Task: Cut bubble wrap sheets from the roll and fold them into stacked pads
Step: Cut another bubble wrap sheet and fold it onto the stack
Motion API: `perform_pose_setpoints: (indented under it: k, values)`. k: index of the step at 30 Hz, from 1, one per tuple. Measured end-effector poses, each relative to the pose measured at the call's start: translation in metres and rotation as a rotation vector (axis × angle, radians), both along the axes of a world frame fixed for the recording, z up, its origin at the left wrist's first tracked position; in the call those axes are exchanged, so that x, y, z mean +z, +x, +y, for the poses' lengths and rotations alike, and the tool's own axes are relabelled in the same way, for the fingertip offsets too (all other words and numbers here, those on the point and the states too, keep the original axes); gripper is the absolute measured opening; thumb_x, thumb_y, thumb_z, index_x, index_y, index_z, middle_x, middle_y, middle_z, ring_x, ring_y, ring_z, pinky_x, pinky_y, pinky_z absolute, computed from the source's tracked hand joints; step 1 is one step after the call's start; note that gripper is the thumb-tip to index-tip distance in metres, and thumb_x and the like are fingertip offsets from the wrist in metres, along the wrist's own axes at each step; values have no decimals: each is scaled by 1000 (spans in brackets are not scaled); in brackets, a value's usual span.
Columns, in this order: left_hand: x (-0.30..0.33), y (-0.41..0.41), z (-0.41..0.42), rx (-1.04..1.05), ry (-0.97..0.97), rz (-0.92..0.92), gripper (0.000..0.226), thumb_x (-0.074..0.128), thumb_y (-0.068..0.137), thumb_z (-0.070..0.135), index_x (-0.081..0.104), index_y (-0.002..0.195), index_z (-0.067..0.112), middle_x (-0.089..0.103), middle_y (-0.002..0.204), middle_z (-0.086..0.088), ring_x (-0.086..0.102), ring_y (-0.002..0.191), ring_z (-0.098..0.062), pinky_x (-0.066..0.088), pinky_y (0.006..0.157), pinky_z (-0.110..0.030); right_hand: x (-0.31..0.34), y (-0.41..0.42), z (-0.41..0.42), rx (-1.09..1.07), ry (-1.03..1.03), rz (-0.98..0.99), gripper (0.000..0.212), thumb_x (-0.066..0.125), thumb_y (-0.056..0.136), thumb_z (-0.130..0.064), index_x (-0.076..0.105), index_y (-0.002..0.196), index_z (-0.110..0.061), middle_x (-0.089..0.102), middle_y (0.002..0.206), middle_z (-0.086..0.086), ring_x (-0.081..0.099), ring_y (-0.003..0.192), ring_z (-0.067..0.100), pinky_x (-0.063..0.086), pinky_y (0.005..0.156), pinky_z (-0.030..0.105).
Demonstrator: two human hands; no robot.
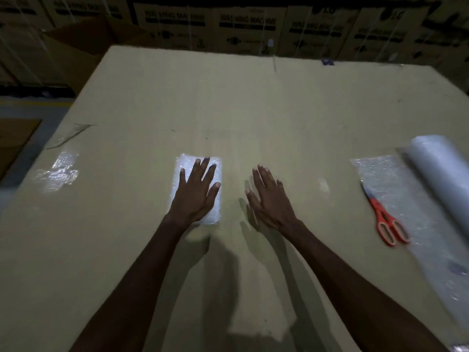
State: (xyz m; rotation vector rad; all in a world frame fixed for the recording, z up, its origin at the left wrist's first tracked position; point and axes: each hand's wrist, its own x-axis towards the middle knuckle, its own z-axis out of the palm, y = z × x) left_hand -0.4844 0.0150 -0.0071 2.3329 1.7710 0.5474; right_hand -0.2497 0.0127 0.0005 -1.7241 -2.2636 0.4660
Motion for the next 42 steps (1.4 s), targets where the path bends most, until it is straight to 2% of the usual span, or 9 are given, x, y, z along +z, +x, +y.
perform_pose_setpoints:
  k: [8, 12, 18, 22, 25, 27, 30, 34, 42]
  values:
    - [0, 153, -22, -71, -59, -135, 80, 7, 93, 59, 29, 156, 15, 12, 167, -2, 3, 154, -20, 3, 121, -54, 14, 148, -46, -151, 104, 68, 64, 33, 103, -46, 39, 155, -9, 35, 163, 10, 34, 149, 27, 35, 117, 49]
    - [-5, 240, -36, -70, -83, -152, 86, 3, 89, 62, 31, 155, 15, 18, 166, -1, 6, 154, -19, 3, 121, -52, 11, 233, -56, -138, 130, 78, 61, 35, 103, -45, 47, 150, -7, 46, 156, 13, 45, 142, 30, 39, 114, 45]
    - [-13, 381, -61, -68, -136, -115, 79, 10, 94, 60, 25, 157, 15, 22, 165, -3, 14, 153, -20, 8, 121, -52, 12, 352, -74, -55, 180, 54, 52, 40, 99, -43, 57, 136, -11, 60, 137, 8, 64, 111, 32, 51, 80, 39]
    - [-21, 464, -60, -123, -157, -84, 70, 18, 102, 57, 23, 158, 15, 18, 166, -4, 13, 153, -21, 11, 121, -56, 20, 423, -83, -83, 285, 20, 41, 54, 95, -33, 64, 125, -6, 68, 123, 11, 68, 106, 37, 55, 79, 45]
    - [-24, 514, -52, -152, -167, -68, 70, 22, 103, 58, 23, 157, 14, 14, 167, -6, 12, 153, -23, 11, 120, -54, 24, 471, -81, -117, 380, -97, 35, 61, 91, -27, 66, 117, -4, 71, 114, 13, 62, 123, 40, 47, 96, 60]
    - [-27, 542, -46, -174, -139, -1, 79, 15, 98, 64, 26, 156, 12, 16, 166, -9, 15, 153, -26, 14, 121, -54, 24, 499, -81, -161, 355, -188, 36, 66, 91, -25, 64, 121, -5, 69, 122, 14, 52, 136, 41, 35, 105, 70]
    - [-38, 565, -40, -187, -173, 89, 73, 26, 102, 60, 22, 158, 14, 9, 167, -7, 9, 154, -24, 8, 121, -54, 19, 532, -83, -215, 262, -354, 47, 70, 89, -26, 60, 129, -4, 60, 137, 16, 38, 146, 42, 27, 105, 76]
    - [-55, 571, -42, -167, -146, 155, 89, 8, 93, 72, 20, 158, 13, 11, 167, -11, 12, 154, -25, 6, 122, -53, 17, 557, -89, -267, 100, -438, 62, 59, 96, -30, 40, 151, -10, 28, 165, 11, 14, 156, 38, 25, 109, 73]
    - [-62, 553, -37, -158, -163, 135, 82, 17, 96, 72, 10, 160, 21, 2, 168, -3, 0, 154, -19, -1, 123, -52, 18, 554, -81, -276, 49, -506, 82, 63, 95, -38, 18, 160, -17, 9, 170, 9, 11, 155, 35, 34, 107, 66]
